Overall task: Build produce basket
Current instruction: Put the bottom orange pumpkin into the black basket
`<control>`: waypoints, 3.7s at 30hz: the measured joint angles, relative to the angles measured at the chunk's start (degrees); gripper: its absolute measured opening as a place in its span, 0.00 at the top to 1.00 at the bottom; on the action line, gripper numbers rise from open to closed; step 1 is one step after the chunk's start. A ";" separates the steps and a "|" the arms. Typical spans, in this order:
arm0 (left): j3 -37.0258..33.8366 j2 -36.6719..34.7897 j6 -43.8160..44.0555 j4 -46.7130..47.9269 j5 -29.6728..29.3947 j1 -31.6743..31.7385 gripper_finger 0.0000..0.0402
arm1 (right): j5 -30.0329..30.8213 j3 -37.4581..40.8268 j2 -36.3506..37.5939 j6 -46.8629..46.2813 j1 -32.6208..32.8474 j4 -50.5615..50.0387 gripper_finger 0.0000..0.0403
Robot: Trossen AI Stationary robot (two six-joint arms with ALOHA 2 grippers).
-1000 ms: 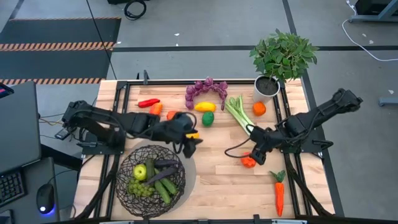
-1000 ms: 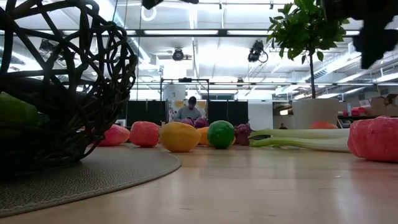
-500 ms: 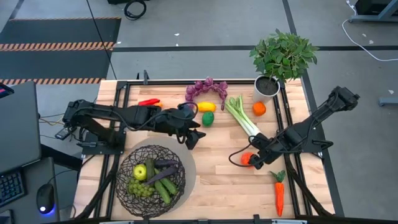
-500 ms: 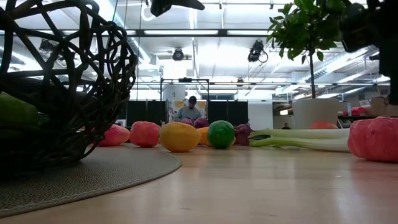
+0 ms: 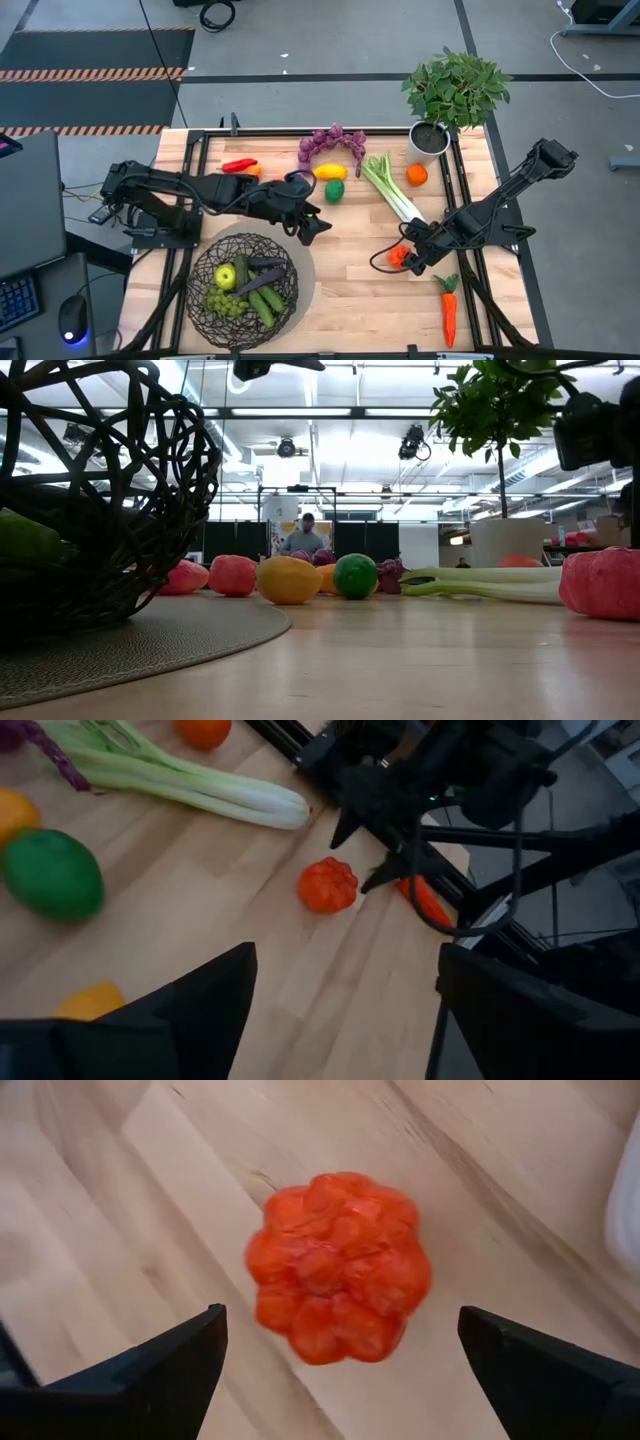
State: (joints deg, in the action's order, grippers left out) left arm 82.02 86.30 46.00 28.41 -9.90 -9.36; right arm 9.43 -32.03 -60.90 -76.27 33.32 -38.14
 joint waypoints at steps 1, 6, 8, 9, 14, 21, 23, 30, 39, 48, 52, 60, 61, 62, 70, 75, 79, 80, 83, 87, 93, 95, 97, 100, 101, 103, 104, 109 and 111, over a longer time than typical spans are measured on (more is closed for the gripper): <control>0.00 0.00 0.45 -0.10 -0.33 -0.26 0.19 | 0.00 0.31 0.00 0.33 -0.06 0.13 0.01; 0.00 0.00 3.24 -0.61 -4.15 -0.96 0.19 | 0.91 2.46 0.01 1.87 -0.09 2.87 0.01; 0.00 0.02 4.35 -1.16 -6.08 -1.16 0.19 | 1.71 3.16 0.02 2.01 -0.11 3.01 0.01; 0.00 0.02 4.66 -1.37 -6.54 -1.17 0.19 | 2.11 3.49 0.02 2.35 -0.11 3.04 0.01; 0.00 0.02 7.43 -1.70 -6.81 -1.13 0.19 | 4.51 5.87 0.06 4.37 -0.11 7.38 0.01; 0.00 0.02 12.07 -1.88 -8.11 -1.12 0.19 | 5.53 9.74 -0.92 7.32 -0.09 17.10 0.02; 0.00 0.02 12.95 -2.06 -8.14 -1.10 0.19 | 5.56 10.83 -2.07 8.16 -0.12 18.05 0.02; 0.00 0.02 13.40 -2.03 -7.95 -1.99 0.19 | 2.48 11.03 -5.28 9.45 -0.13 23.26 0.05; 0.00 0.02 13.73 -2.02 -7.90 -2.89 0.19 | 2.41 10.97 -5.62 9.69 -0.13 25.67 0.23; 0.00 0.02 13.38 -2.00 -7.90 -2.87 0.19 | 1.86 10.97 -5.60 10.36 -0.13 29.05 0.49; 0.00 0.02 11.87 -2.01 -7.92 -2.81 0.19 | 1.64 10.96 -5.60 10.41 -0.41 33.53 0.60; 0.00 0.02 9.92 -1.98 -7.90 -2.81 0.20 | -0.46 10.92 -5.57 13.11 -2.51 38.47 0.70; 0.00 0.02 9.80 -1.98 -7.90 -2.81 0.21 | -1.21 10.92 -5.57 14.25 -2.79 39.79 0.70; 0.00 0.02 9.69 -1.98 -7.90 -2.81 0.21 | -1.87 10.92 -5.57 15.02 -3.06 41.24 0.68; 0.00 0.02 9.69 -1.97 -7.90 -2.87 0.21 | -2.03 10.92 -5.57 19.99 -5.09 53.11 0.44; 0.00 0.02 9.73 -1.96 -7.88 -2.89 0.21 | -2.01 10.92 -5.57 28.15 -6.67 63.02 0.20; 0.00 0.02 9.95 -1.96 -7.86 -2.89 0.21 | -2.71 10.92 -5.53 36.55 -8.45 69.29 0.03; 0.00 0.02 9.97 -1.95 -7.84 -2.91 0.21 | -2.71 10.92 -5.53 38.20 -8.97 70.09 0.02; 0.00 0.02 9.99 -1.95 -6.20 -3.07 0.21 | -2.72 10.92 -5.49 38.54 -10.35 72.73 0.05; 0.00 0.02 10.36 -1.85 -5.06 -3.65 0.21 | -2.27 10.92 -5.46 31.39 -11.60 76.95 0.09; 0.00 0.02 10.43 -1.19 -4.93 -4.09 0.21 | -1.88 10.92 -5.44 24.08 -13.13 82.63 0.10; 0.00 0.02 11.62 -1.05 -4.96 -4.07 0.21 | -0.60 10.90 -5.44 22.12 -13.42 83.18 0.10; 0.00 0.02 13.40 -0.78 -4.97 -4.07 0.21 | 1.03 10.90 -5.44 22.11 -13.74 82.64 0.10; 0.00 0.02 14.37 -0.62 -4.98 -4.07 0.21 | 1.23 10.84 -5.42 29.49 -14.25 76.90 0.10; 0.00 0.02 14.45 -0.60 -4.97 -4.07 0.21 | 1.10 10.56 -5.42 32.37 -14.40 73.12 0.10; 0.00 0.02 14.78 -0.62 -4.97 -4.07 0.21 | 0.11 8.74 -5.44 38.25 -14.22 62.80 0.09; 0.00 0.02 15.02 -0.62 -4.98 -4.07 0.21 | -0.26 7.37 -5.48 41.46 -13.80 57.32 0.09; 0.00 0.02 16.38 -0.62 -5.04 -4.36 0.21 | 1.09 1.40 -6.63 56.81 -10.84 39.19 0.05; 0.00 0.02 16.40 -0.61 -5.04 -4.38 0.21 | 2.94 0.62 -6.98 61.66 -9.76 37.04 0.04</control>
State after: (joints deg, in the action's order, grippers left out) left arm 82.02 86.32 62.39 27.80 -14.94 -13.74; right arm 12.37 -31.40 -67.89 -14.61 23.56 -1.10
